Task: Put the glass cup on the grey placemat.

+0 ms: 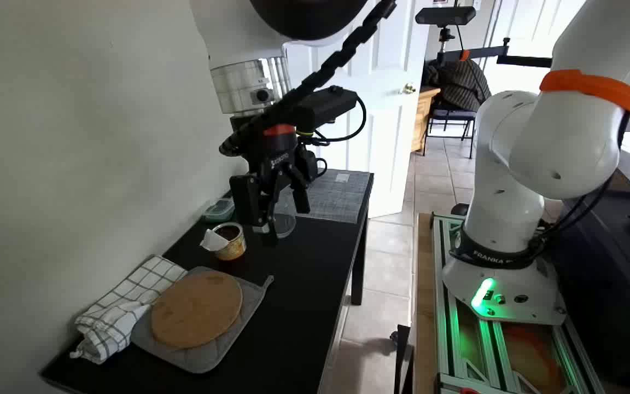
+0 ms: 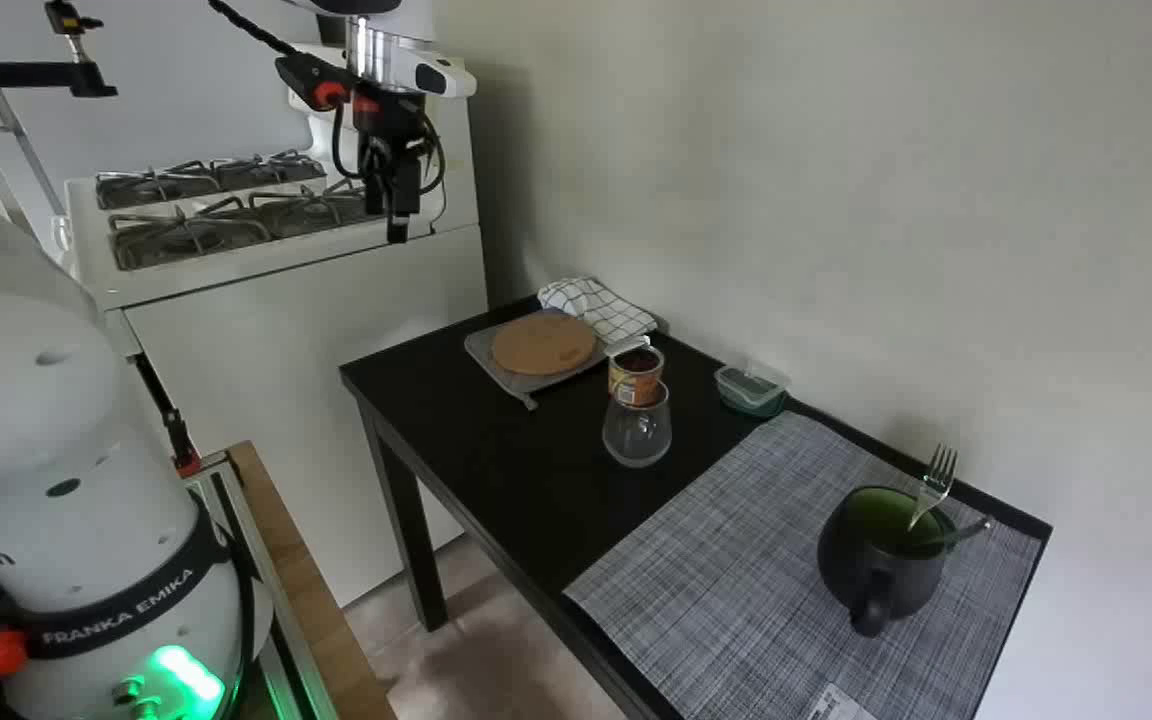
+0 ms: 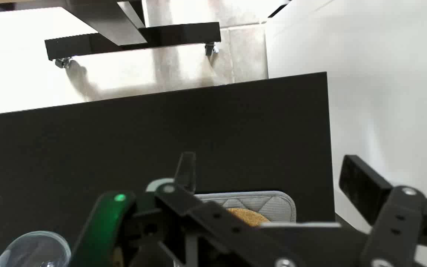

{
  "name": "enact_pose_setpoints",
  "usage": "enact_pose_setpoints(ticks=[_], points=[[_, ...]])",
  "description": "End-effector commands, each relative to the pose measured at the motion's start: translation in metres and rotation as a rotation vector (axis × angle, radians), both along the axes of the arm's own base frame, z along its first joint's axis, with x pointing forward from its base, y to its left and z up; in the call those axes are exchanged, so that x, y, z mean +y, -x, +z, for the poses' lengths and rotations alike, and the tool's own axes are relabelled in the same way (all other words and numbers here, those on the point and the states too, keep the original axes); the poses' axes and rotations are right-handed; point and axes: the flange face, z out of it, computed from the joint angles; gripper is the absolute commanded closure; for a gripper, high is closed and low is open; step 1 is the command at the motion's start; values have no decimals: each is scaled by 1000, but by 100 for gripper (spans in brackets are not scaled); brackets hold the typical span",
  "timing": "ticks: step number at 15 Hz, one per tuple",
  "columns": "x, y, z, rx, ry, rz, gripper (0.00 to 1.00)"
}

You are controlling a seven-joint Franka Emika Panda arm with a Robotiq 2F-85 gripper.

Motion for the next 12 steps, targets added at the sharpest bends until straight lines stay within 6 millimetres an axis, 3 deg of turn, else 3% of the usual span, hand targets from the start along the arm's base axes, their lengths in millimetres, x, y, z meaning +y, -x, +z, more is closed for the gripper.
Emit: enact_pose_setpoints(ticks=[1, 9, 12], points=[[0, 0, 1, 1, 0, 0, 0], [0, 0, 0, 2, 1, 0, 0], [-13, -17, -26, -4, -21, -106, 0]])
